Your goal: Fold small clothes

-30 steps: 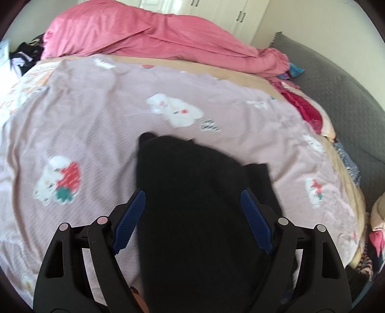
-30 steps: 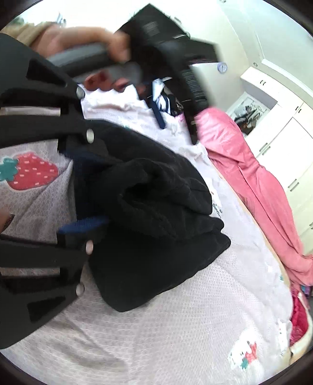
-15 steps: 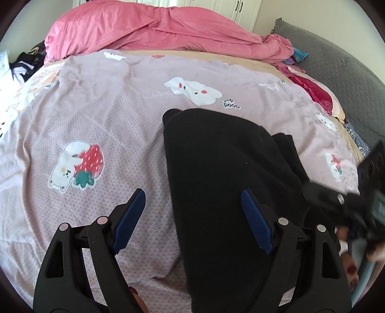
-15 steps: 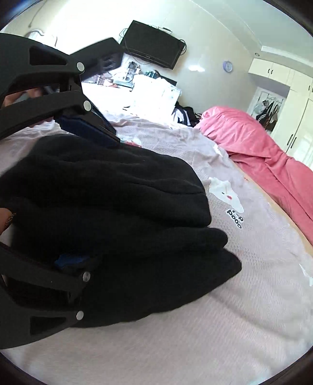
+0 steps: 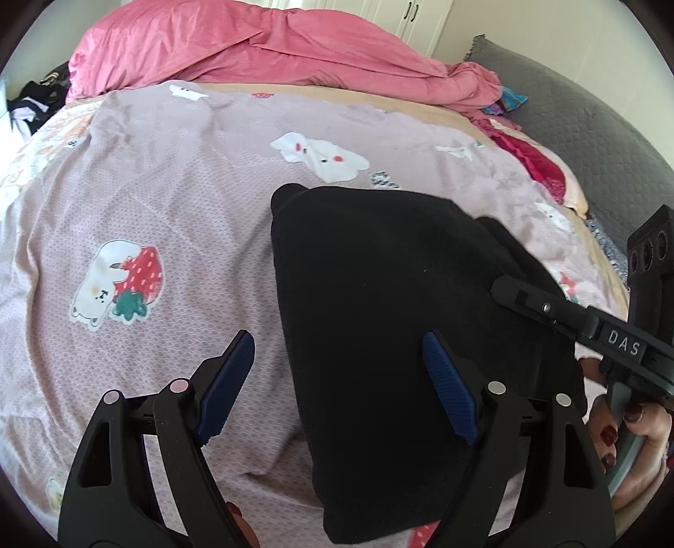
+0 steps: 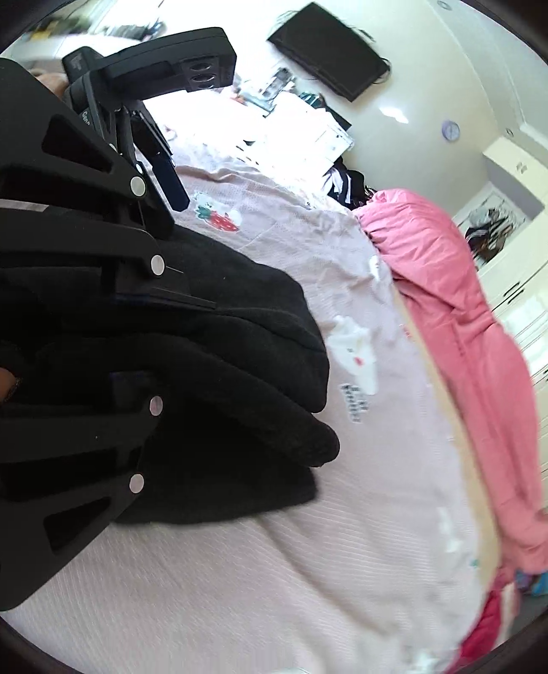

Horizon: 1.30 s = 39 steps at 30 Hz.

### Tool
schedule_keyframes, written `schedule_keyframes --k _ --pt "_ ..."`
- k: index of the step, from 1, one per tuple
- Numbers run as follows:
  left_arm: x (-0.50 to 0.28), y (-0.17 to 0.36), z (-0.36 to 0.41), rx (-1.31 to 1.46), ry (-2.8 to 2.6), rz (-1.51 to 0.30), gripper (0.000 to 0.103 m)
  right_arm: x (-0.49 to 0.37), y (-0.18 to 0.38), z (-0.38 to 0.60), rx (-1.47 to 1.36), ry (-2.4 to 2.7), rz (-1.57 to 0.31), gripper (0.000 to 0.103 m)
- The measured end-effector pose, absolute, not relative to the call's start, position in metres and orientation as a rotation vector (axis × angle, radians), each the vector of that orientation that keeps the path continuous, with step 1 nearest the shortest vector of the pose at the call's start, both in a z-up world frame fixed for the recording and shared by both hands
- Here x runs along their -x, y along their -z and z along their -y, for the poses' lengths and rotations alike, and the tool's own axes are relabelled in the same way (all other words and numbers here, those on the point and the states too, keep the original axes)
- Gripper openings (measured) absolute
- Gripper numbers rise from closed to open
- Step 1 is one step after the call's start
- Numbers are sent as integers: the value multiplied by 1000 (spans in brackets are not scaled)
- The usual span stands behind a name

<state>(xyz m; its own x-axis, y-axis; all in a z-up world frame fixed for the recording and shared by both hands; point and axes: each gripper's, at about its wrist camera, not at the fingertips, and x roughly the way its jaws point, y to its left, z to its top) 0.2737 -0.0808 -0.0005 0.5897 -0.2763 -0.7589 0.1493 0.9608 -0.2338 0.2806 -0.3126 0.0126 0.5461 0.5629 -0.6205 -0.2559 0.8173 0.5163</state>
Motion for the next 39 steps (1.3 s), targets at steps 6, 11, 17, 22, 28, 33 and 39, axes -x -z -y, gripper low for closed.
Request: schedule_keyframes --k 6,11,17,22,28,33,39 --pt "-272 7 90 134 265 -938 74 -280 -5 321 -303 -452 -884 20" --pt "-269 15 96 137 286 -966 75 -275 10 335 -346 -439 -896 20" --pt "-266 24 105 113 285 -981 75 -273 23 335 -320 -400 -903 22" --pt "-266 25 101 133 278 -986 76 -259 23 349 -445 -456 -918 47" --pt "-261 23 103 128 279 -984 76 -233 29 361 -559 -502 -925 51" --pt "-251 18 101 119 280 -978 76 -219 28 362 -550 -498 -910 33" --pt "-239 18 100 110 289 -969 76 -208 24 354 -421 -417 -889 22"
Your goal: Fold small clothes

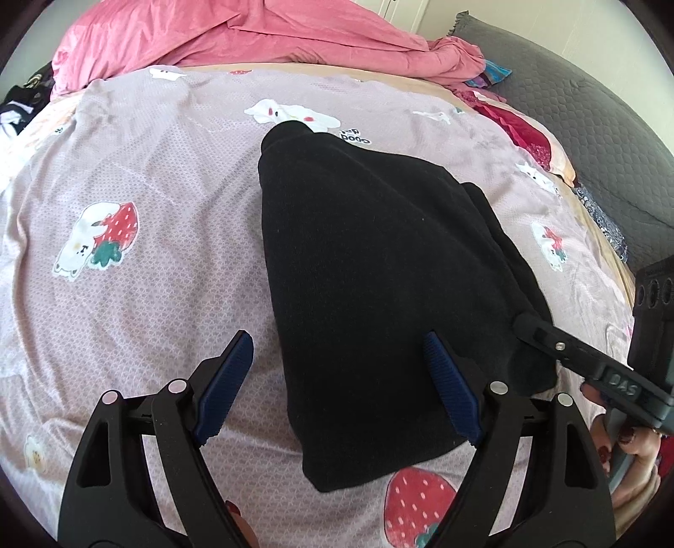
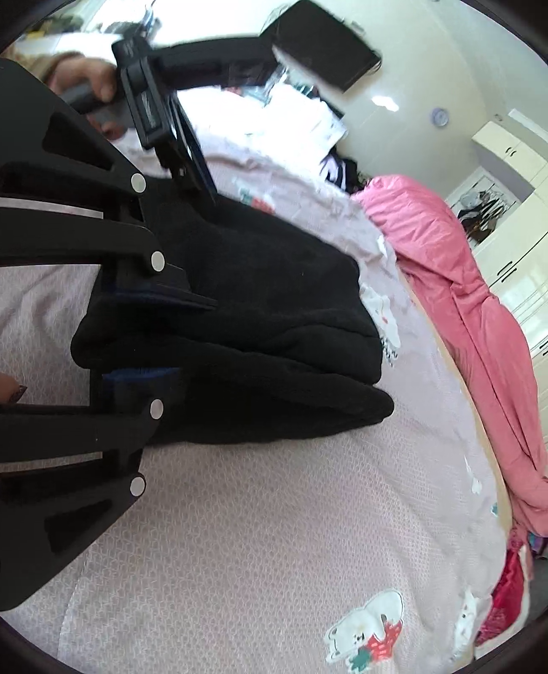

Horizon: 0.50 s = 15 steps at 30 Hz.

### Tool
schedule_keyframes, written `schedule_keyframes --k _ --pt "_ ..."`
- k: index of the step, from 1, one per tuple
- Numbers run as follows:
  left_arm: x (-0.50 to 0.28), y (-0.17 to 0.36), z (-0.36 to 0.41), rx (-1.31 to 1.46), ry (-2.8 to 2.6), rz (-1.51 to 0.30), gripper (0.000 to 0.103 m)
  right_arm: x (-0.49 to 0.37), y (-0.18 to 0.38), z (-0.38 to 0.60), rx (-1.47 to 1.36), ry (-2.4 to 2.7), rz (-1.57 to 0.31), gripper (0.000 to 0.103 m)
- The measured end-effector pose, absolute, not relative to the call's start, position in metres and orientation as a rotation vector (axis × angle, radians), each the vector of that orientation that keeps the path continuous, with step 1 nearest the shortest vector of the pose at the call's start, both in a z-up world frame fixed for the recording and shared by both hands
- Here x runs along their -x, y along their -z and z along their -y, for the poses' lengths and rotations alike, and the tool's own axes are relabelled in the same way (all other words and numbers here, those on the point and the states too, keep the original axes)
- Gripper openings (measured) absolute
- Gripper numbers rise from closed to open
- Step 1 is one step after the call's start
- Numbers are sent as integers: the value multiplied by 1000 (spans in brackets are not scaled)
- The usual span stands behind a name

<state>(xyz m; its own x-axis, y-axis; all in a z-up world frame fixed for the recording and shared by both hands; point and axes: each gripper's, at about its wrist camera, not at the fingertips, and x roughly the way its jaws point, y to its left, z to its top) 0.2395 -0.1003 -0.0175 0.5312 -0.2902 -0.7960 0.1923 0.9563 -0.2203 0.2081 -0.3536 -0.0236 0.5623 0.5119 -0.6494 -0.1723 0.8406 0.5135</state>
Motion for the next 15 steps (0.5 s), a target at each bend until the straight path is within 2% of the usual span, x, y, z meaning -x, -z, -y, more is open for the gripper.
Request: schedule_keyframes --k 2,4,6,11,13,15 --pt "-236 19 99 114 286 -969 76 -206 27 346 -376 -381 -895 26" --pt "-233 17 98 118 281 -958 76 -200 21 344 -355 -355 -876 36" --pt "-229 13 97 118 278 -948 76 -188 11 344 -323 -328 -836 39" --pt "-215 3 99 124 291 -915 76 -157 -8 347 -251 -273 -749 63" --pt "-204 -2 100 120 298 -894 76 -144 -14 347 -230 -258 -718 75" --pt "-195 -7 101 115 299 -875 79 -130 -20 346 -203 -240 -683 83"
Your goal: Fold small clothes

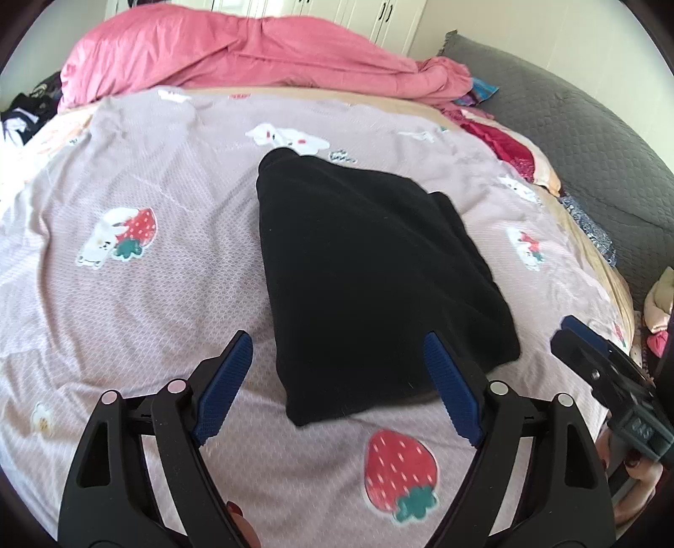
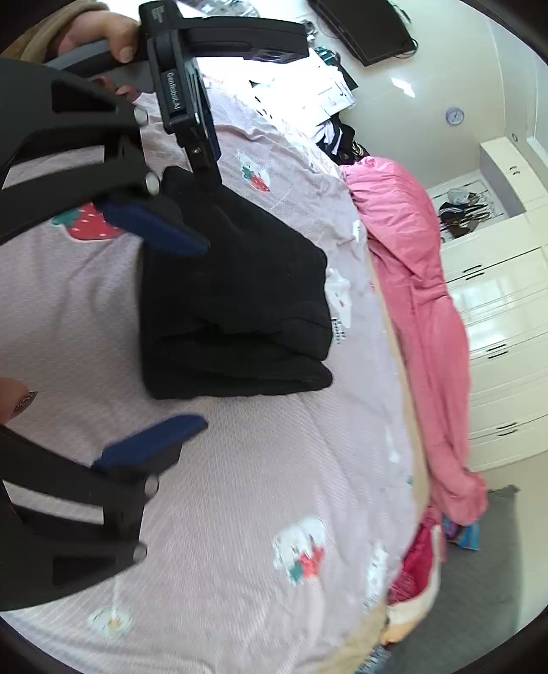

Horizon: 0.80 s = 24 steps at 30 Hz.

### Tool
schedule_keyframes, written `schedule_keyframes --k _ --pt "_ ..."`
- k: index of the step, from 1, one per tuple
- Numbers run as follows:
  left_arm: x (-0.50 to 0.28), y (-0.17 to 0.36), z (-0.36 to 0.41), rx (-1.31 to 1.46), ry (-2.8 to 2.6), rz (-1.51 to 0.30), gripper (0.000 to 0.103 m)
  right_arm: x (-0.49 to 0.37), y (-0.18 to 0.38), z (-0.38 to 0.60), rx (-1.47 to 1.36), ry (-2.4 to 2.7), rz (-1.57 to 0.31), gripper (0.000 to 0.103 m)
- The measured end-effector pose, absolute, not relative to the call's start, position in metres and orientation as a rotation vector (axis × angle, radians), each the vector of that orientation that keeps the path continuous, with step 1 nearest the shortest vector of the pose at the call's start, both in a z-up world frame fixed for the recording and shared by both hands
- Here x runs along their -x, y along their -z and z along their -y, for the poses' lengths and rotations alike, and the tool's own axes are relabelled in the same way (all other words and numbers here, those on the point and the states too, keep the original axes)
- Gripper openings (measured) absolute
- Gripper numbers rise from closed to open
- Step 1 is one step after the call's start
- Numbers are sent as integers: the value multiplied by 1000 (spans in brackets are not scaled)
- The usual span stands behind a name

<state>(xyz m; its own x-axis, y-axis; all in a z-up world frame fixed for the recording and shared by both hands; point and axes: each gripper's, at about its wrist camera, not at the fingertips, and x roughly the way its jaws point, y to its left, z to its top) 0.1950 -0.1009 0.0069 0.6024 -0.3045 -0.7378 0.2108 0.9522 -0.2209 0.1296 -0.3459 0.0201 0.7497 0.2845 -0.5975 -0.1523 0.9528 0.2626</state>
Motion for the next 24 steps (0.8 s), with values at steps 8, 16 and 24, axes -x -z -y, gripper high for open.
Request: schedule_keyframes --k 8,16,24 --pt "-145 -20 96 90 280 -791 94 -78 -28 341 -134 -174 -615 97" --pt "-101 -4 79 73 223 -782 94 -44 -12 328 -93 -124 -631 98" --pt "-93 16 71 75 190 -819 94 -35 5 321 -101 -102 -688 99"
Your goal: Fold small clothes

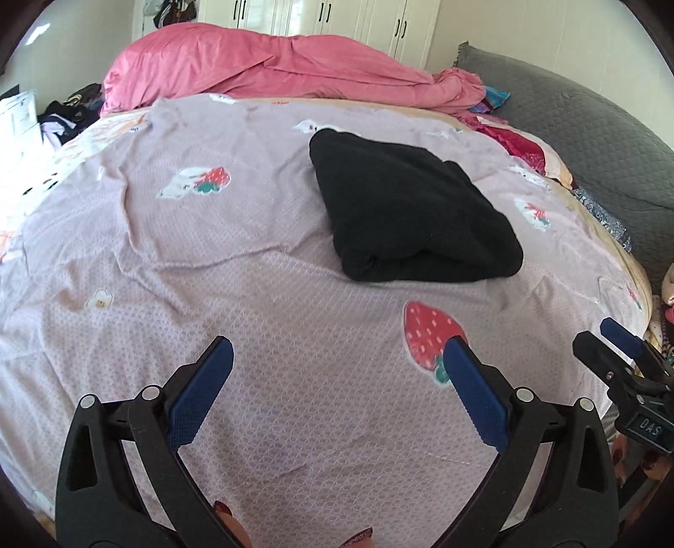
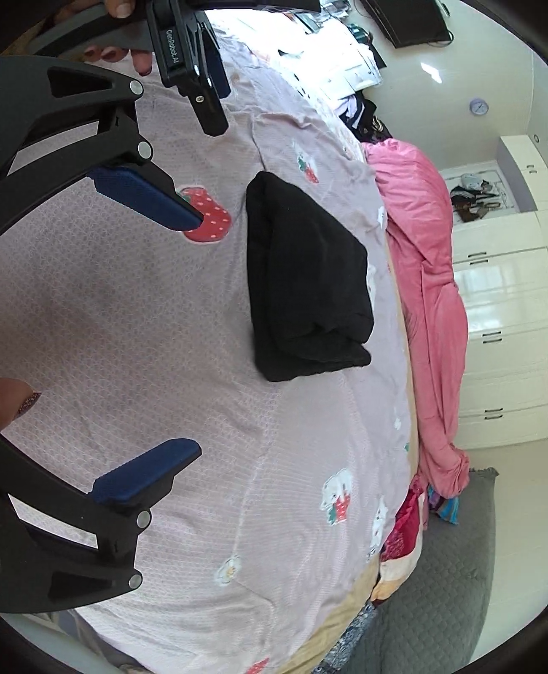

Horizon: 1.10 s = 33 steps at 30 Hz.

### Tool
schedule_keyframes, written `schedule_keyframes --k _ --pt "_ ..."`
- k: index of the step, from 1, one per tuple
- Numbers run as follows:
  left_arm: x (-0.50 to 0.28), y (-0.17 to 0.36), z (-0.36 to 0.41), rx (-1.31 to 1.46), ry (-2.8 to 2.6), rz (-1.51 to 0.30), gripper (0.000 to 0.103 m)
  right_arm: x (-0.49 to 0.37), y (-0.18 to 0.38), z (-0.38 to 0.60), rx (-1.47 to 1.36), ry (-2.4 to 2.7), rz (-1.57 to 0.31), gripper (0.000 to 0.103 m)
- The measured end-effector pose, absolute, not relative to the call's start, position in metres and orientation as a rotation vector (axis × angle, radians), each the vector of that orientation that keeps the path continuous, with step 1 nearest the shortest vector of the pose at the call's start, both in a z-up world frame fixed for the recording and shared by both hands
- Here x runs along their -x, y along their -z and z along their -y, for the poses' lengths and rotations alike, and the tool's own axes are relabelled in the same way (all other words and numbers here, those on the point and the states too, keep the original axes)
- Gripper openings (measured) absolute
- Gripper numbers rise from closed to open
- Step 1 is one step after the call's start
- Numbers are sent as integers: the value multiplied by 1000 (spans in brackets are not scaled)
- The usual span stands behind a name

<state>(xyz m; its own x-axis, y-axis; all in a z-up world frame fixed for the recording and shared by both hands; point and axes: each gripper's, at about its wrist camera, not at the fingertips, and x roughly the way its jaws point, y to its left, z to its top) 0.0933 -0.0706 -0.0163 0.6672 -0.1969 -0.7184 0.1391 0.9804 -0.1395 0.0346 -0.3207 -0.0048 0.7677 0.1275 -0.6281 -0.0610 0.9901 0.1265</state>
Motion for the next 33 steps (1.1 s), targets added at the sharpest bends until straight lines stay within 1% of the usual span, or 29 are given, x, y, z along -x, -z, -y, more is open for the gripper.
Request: schedule_keyframes --k 33 --pt "-87 16 67 60 150 -825 94 -27 5 323 -118 -70 -695 99"
